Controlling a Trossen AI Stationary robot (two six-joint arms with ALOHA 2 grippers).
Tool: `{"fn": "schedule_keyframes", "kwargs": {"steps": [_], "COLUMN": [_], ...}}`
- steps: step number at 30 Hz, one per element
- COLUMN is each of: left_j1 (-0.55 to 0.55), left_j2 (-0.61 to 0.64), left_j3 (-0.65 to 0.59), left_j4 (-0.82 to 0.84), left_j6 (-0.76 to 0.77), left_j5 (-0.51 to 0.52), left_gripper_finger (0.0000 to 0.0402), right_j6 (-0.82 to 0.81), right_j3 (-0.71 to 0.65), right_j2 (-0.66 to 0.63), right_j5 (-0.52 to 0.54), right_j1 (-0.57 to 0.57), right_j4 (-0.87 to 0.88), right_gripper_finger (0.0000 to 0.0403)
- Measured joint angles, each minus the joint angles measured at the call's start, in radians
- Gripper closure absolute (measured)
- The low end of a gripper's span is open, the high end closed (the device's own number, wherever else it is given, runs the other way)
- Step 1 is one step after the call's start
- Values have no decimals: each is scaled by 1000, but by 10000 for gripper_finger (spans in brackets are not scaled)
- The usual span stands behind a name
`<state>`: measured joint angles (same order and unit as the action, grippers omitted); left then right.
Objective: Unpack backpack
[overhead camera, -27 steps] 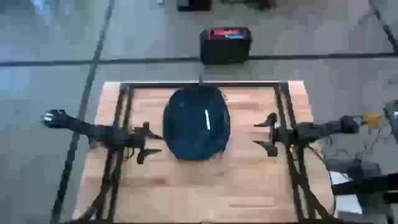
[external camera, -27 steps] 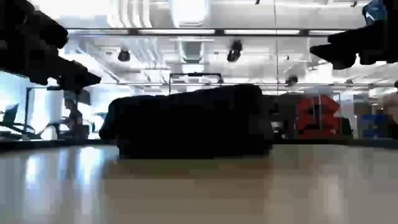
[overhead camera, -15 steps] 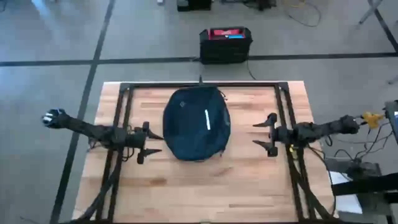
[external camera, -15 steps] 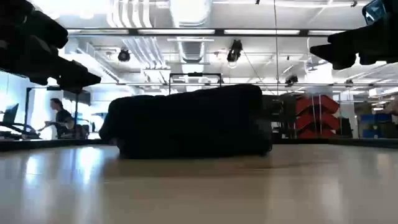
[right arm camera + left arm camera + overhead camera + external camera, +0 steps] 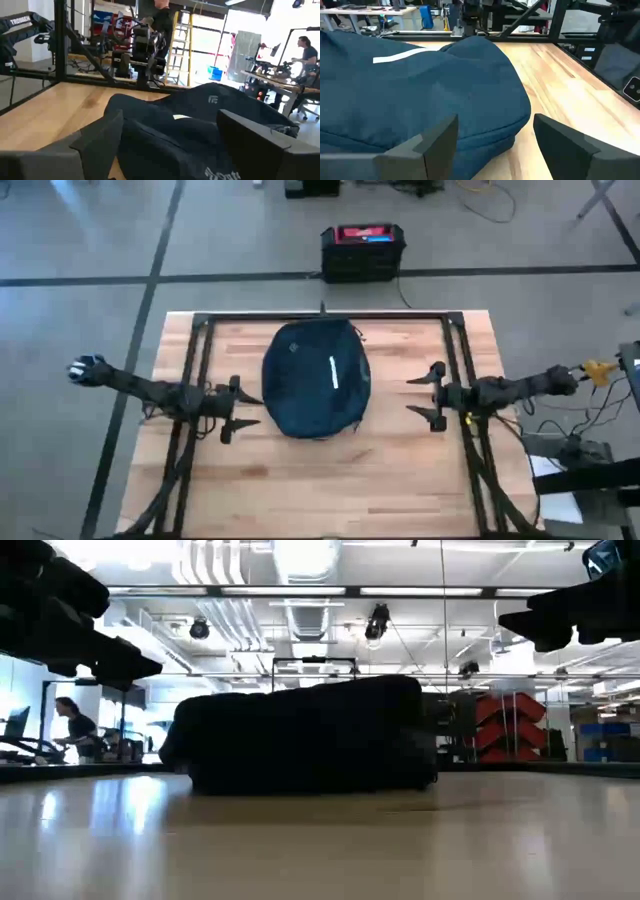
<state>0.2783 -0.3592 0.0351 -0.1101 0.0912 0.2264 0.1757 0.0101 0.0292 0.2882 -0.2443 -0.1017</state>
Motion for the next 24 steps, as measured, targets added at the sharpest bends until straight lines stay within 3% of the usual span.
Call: {"fn": "schedule_keyframes", "kwargs": {"steps": [4, 9, 15, 18, 24], "left_j1": [0, 0, 0, 0, 0], "left_j2": [0, 0, 0, 0, 0], "left_j3": [0, 0, 0, 0, 0], "left_j4": [0, 0, 1, 1, 1], "left_j6": [0, 0, 0, 0, 0], "left_j5": [0, 0, 0, 0, 0], "left_gripper_finger": [157, 157, 157, 157, 157], "right_j6": [25, 560, 1026, 1103, 1095], "right_j3": [0, 0, 0, 0, 19], "right_j2": [0, 5, 6, 6, 5], "right_j5": [0, 9, -23, -34, -27], "right_j1": [0, 6, 5, 5, 5], "right_j4": [-1, -4, -7, -9, -23], "right_gripper_finger": [91, 91, 91, 91, 91]}}
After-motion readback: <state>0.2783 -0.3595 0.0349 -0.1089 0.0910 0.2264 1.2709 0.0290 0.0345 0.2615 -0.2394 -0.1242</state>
